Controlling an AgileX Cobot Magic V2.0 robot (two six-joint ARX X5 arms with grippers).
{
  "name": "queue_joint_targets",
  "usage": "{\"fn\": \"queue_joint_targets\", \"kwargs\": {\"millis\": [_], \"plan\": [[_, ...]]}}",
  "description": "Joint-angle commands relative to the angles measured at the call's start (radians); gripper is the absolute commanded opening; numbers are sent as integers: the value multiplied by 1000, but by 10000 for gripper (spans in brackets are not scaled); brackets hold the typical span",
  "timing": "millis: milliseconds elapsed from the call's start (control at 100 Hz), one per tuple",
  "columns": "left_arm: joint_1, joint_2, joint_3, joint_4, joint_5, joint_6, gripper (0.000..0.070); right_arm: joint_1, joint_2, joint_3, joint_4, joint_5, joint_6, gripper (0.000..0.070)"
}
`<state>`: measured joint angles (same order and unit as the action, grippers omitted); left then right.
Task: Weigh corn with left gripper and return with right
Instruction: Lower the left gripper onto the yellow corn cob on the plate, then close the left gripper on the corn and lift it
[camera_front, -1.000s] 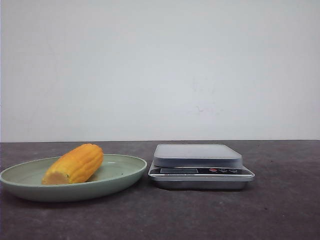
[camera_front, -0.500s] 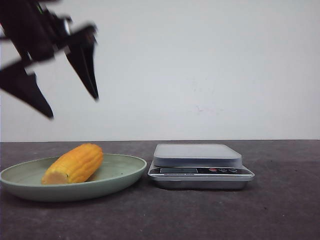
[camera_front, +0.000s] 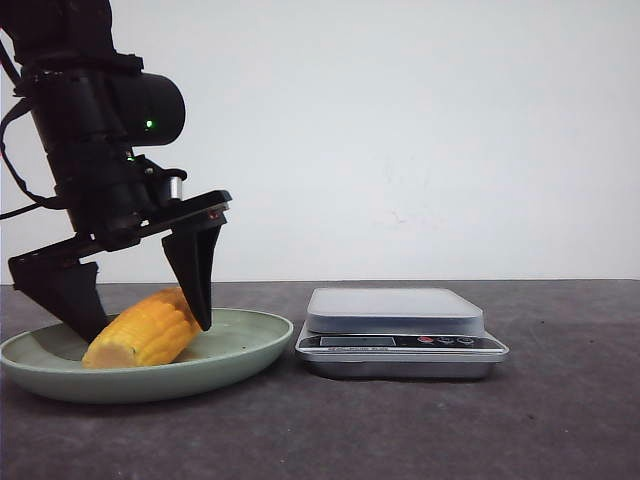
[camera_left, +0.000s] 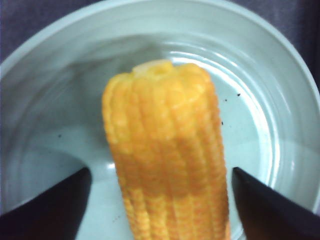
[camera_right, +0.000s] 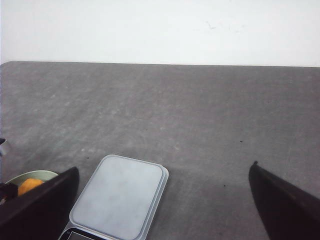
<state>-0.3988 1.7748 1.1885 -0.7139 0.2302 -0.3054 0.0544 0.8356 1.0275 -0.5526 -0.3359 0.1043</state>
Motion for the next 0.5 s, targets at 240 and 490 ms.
{"fn": "queue_joint_targets", "kwargs": {"millis": [240,490], "plan": [[-7,14,27,-12,79,12,11,3,6,10,4,4,1,695],[-12,-116,160,-26,178,23,12,3,6,10,-14,-1,21,695]]}}
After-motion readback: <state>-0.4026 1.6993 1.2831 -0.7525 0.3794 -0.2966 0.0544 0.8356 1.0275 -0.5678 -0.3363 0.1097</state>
